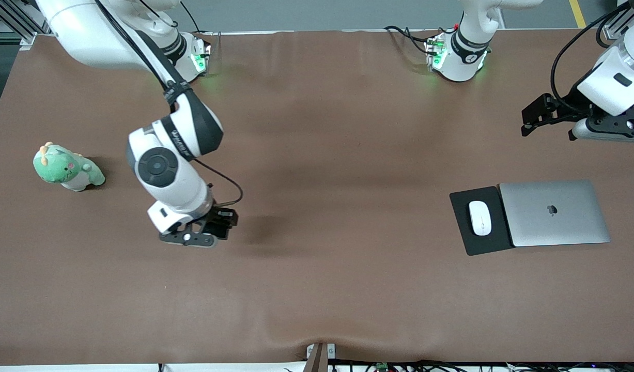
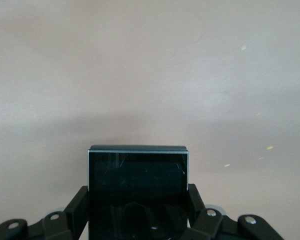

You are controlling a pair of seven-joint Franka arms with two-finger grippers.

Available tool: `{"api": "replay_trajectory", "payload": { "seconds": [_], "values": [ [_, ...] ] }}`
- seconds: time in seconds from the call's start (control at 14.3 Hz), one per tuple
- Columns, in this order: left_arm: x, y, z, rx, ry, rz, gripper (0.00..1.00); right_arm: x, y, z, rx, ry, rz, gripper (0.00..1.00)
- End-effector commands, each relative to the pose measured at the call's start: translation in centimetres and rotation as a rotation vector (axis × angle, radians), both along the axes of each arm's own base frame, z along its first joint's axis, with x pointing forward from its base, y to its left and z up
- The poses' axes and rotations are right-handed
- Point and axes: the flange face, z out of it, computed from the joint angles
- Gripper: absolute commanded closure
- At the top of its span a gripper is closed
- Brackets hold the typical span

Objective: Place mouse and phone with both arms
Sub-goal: 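Carry the black phone with the right gripper toward the green plush toy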

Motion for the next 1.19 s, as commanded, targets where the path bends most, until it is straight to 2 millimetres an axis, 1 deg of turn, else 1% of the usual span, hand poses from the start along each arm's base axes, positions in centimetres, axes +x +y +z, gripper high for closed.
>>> {"api": "replay_trajectory", "payload": {
  "seconds": [0.0, 0.07, 0.14, 0.21, 0.35, 0.49, 0.56, 0.7, 0.77, 0.84, 0.98, 1.05, 1.12],
  "values": [
    [-1.0, -0.2, 0.3, -0.01, 0.002, 0.008, 0.0, 0.1, -4.5, 2.6, 0.008, 0.011, 0.044, 1.0],
    [-1.0, -0.2, 0.3, -0.008, 0.004, 0.011, 0.0, 0.3, -6.5, 3.1, 0.014, 0.031, 0.056, 1.0],
    [-0.9, -0.2, 0.2, -0.008, 0.004, 0.013, 0.0, 0.3, -8.0, 3.7, 0.014, 0.038, 0.066, 1.0],
    [-0.8, -0.2, 0.2, -0.008, 0.004, 0.01, 0.0, -0.2, -9.3, 3.7, 0.0, 0.048, 0.073, 1.0],
    [-0.8, -0.3, 0.1, -0.008, 0.004, 0.01, 0.0, -1.3, -12.7, 3.5, -0.024, 0.056, 0.096, 1.0],
    [-0.7, -0.5, 0.1, -0.008, 0.004, 0.007, 0.0, -2.2, -15.7, 3.5, 0.006, 0.073, 0.1, 1.0],
    [-0.7, -0.5, 0.1, -0.007, 0.003, 0.007, 0.0, -2.7, -17.8, 3.4, 0.01, 0.083, 0.116, 1.0],
    [-0.6, 0.0, 0.3, -0.009, -0.001, 0.002, 0.0, -4.4, -19.8, 2.7, 0.006, 0.09, 0.134, 1.0],
    [-0.6, 0.2, 0.4, -0.009, -0.002, 0.0, 0.0, -5.4, -21.4, 1.8, 0.004, 0.082, 0.134, 1.0],
    [-0.6, 0.2, 0.4, -0.009, -0.003, 0.002, 0.0, -6.4, -22.9, 1.1, 0.001, 0.07, 0.174, 1.0],
    [-0.6, 0.3, 0.6, -0.009, -0.006, 0.0, 0.0, -8.4, -26.6, -0.7, -0.002, 0.089, 0.196, 1.0],
    [-0.6, 0.3, 1.0, -0.013, -0.015, 0.012, 0.0, -9.1, -27.9, -1.3, 0.007, 0.095, 0.205, 1.0],
    [-0.5, 0.3, 1.4, -0.014, -0.022, 0.017, 0.0, -9.9, -29.8, -1.8, 0.015, 0.091, 0.217, 1.0]
  ]
}}
